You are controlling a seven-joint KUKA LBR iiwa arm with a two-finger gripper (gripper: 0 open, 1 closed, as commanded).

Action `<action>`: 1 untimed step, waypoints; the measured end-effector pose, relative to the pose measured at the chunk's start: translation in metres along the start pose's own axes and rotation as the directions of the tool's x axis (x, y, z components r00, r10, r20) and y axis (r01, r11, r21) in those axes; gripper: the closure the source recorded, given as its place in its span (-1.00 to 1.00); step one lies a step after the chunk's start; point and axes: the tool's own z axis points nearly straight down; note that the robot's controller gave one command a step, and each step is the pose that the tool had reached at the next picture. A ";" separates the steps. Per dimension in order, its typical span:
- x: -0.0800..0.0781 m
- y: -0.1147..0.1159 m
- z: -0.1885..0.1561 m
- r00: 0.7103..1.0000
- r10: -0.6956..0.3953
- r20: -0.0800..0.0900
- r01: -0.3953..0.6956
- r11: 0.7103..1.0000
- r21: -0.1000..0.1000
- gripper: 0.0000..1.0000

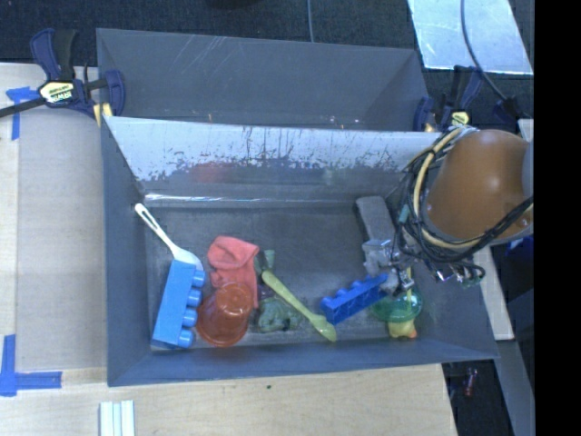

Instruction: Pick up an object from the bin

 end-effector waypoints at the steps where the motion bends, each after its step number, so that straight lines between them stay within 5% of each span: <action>1: -0.002 -0.007 -0.051 1.000 -0.007 -0.006 0.007 1.000 -0.005 1.00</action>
Offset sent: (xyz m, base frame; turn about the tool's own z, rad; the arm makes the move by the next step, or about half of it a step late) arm 0.0017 0.0248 -0.0422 -0.0687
